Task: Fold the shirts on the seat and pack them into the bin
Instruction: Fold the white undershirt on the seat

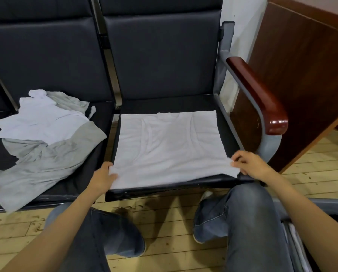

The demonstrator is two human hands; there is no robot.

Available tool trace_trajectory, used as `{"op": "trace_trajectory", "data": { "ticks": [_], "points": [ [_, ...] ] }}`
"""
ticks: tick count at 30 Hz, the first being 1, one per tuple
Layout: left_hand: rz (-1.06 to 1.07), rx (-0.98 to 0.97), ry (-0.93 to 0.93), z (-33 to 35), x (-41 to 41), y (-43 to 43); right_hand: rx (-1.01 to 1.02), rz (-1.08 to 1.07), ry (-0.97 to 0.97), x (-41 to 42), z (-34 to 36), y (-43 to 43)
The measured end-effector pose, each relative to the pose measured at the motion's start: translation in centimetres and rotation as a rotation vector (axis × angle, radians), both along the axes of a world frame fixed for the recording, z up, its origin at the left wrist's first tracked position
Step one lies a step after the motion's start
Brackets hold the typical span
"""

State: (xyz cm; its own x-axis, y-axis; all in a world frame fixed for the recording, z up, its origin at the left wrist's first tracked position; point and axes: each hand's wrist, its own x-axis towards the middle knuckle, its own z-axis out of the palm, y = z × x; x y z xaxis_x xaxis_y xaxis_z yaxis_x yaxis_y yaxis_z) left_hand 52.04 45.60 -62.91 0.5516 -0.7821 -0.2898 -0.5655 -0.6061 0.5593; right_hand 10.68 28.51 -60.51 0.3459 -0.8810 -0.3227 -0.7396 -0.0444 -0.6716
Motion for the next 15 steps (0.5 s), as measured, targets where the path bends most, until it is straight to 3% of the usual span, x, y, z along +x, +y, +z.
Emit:
{"op": "trace_trajectory", "data": {
  "ticks": [3,6,9,12,15],
  "points": [
    [-0.027,0.043,-0.036,-0.4,-0.1,0.3,0.094,0.082,0.181,-1.0,-0.9,0.2],
    [-0.053,-0.058,-0.114,0.1,-0.9,-0.4,-0.028,0.089,0.244,0.1,0.0,-0.2],
    [-0.227,-0.19,-0.237,0.5,-2.2,-1.8,-0.19,0.128,0.185,3.0,0.9,-0.5],
    [-0.419,-0.196,-0.251,0.2,-3.0,-4.7,-0.222,0.256,0.135,6.8,0.4,-1.2],
    [-0.356,-0.167,-0.161,-0.3,-2.8,-8.9,-0.206,0.177,0.134,10.1,-0.4,-4.0]
  ]
}}
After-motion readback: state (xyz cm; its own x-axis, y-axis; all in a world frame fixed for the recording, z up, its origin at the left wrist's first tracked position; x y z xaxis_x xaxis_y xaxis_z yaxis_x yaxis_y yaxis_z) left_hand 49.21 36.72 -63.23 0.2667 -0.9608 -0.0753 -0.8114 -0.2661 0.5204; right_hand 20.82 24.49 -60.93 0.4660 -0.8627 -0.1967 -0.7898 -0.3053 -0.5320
